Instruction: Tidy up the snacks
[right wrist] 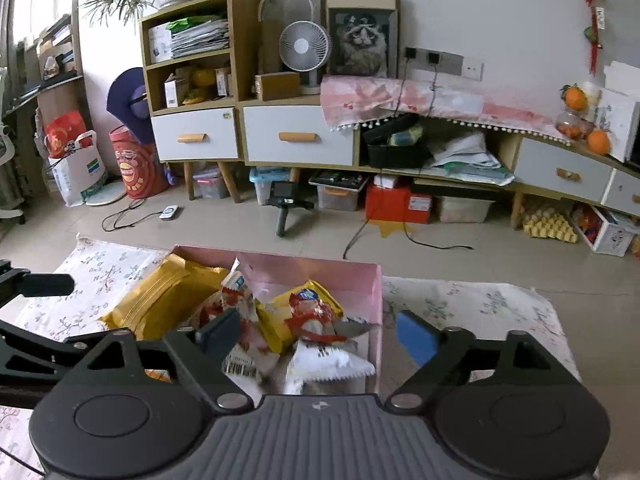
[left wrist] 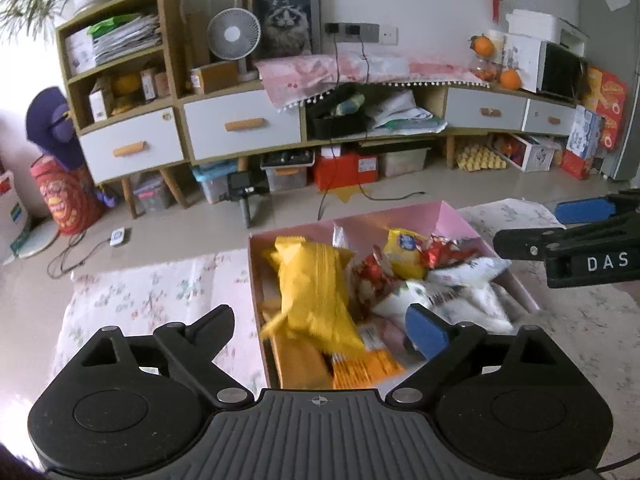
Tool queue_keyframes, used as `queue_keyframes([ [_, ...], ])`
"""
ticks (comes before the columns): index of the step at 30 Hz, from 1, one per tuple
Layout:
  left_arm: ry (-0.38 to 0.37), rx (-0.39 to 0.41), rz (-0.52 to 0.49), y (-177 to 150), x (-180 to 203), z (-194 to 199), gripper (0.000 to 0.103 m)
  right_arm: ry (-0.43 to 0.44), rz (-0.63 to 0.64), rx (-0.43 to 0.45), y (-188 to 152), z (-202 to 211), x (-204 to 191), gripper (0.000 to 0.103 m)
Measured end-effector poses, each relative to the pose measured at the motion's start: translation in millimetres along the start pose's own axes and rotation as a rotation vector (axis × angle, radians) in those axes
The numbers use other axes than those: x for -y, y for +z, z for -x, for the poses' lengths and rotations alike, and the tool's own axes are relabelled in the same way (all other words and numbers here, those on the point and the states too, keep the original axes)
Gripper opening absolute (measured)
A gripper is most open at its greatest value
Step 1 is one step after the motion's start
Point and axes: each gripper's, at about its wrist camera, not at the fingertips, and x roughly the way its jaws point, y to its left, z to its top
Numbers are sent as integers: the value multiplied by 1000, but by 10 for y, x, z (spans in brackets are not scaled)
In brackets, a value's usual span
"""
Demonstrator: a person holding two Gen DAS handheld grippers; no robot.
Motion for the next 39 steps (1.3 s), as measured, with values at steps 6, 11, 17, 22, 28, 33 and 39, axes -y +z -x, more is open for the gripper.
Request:
queue_keyframes([
  [6,47,-31,25,-185,56,301,96,-12,15,-21,-113,297,-96,73],
  [11,93,-82,98,-391,51,525,97,-24,-4,-53,-272,514,-218,76],
  [17,169,-115,128,-679,124,745,101,-76,-48,-104,-539,714,-340,78],
  [22,174,-169,158,-854,107,799,101,-106,-68,-132,-756,760,-365,79],
  [28,189,-148,153,-890,121,838,102,-101,-56,-161,-924,771,-445,79],
  [33,168,-167,158,-909,168,755,102,-122,-8,-142,-941,758,-499,79],
  [39,167,-174,152,-923,216,722,102,-130,-11,-134,-927,724,-477,79],
])
